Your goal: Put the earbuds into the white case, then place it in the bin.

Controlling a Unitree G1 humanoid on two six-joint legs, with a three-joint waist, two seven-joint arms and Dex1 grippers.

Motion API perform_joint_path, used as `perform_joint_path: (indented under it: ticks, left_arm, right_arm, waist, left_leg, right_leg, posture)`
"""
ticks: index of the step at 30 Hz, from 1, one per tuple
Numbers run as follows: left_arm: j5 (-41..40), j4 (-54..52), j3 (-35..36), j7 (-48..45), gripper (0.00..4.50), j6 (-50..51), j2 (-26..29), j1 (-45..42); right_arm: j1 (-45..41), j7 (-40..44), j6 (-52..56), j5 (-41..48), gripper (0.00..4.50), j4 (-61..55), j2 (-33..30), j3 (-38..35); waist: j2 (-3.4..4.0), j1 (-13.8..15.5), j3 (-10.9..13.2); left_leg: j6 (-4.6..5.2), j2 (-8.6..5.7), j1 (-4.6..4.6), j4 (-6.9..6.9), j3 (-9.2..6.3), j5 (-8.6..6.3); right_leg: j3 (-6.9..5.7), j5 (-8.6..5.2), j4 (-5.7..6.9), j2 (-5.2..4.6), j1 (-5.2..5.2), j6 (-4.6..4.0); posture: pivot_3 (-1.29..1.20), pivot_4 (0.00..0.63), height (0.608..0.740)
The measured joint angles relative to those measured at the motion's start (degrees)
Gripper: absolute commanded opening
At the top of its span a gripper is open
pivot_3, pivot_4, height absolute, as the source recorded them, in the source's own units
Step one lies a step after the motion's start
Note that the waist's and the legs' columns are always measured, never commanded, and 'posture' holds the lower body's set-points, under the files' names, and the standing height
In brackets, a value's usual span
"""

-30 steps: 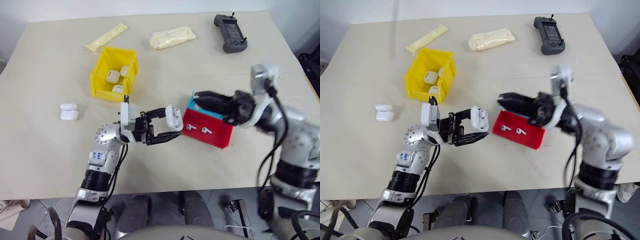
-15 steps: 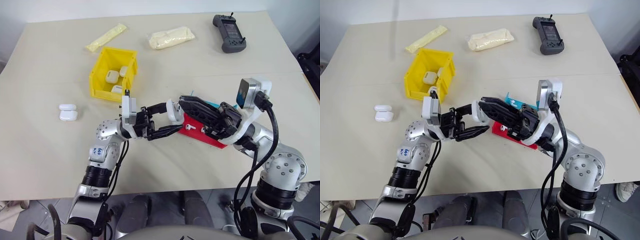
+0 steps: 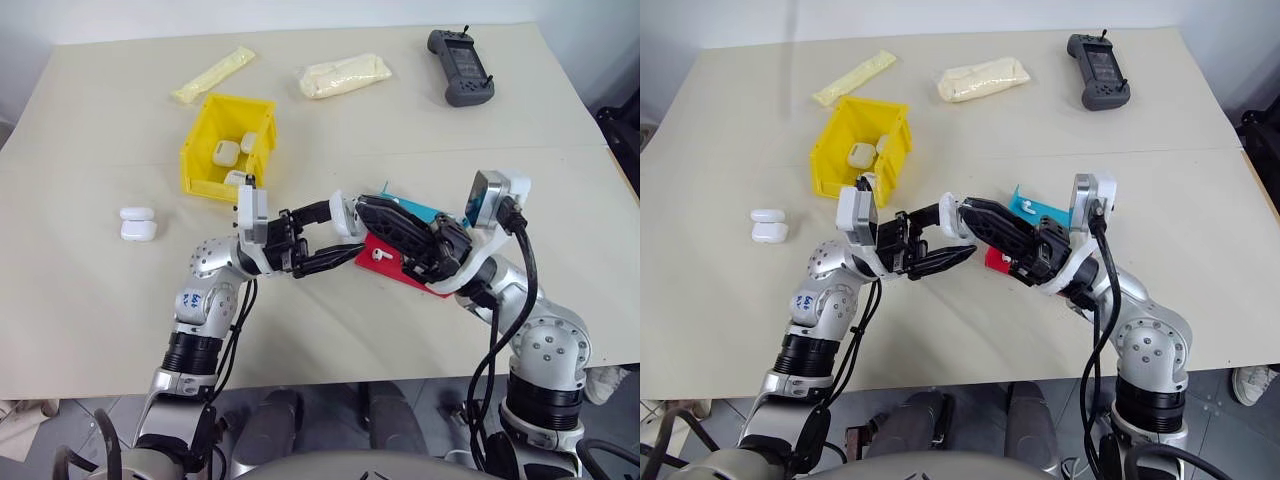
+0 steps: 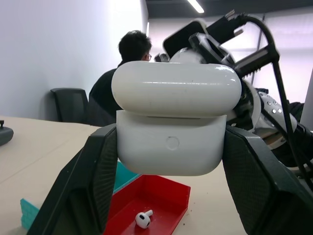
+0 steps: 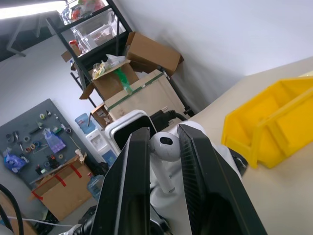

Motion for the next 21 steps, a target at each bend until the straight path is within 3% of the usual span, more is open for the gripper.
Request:
perform_joint_path:
  ticks: [18, 19, 21]
  left_arm:
    - [-0.02, 0.07, 0.05, 1.7, 2.78, 1.44, -0.36, -0.06]
    - [-0.05, 0.07, 0.1, 1.68, 2.78, 1.43, -0.41, -0.08]
    - [-0.17, 0.08, 0.64, 1.76, 2.78, 1.43, -0.59, -0.23]
  right_arm:
    - [2.85, -0.17, -5.4, -0.46, 0.66, 0.78, -2.49, 3.19]
    - [2.5, -0.56, -4.79, 0.36, 1.24, 0.82, -2.98, 3.0]
    - [1.87, -0.7, -4.14, 1.32, 1.8, 0.81, -4.23, 2.81]
  waist:
    - [0.0, 0.04, 0.0]
    - [0.0, 0.05, 0.0]
    - [0.0, 0.06, 0.0]
  left_leg:
    - [0.0, 0.0, 0.0, 0.0, 0.0, 0.0]
    - [0.0, 0.0, 0.0, 0.0, 0.0, 0.0]
    - [0.0, 0.0, 0.0, 0.0, 0.0, 0.0]
  right_leg:
    - [0.0, 0.0, -0.01, 0.0, 0.0, 0.0]
    - [0.0, 0.0, -0.01, 0.0, 0.0, 0.0]
    - [0.0, 0.0, -0.01, 0.0, 0.0, 0.0]
  posture:
    - [0.0, 0.15, 0.74]
    - [0.0, 0.15, 0.74]
    - [0.0, 0.15, 0.74]
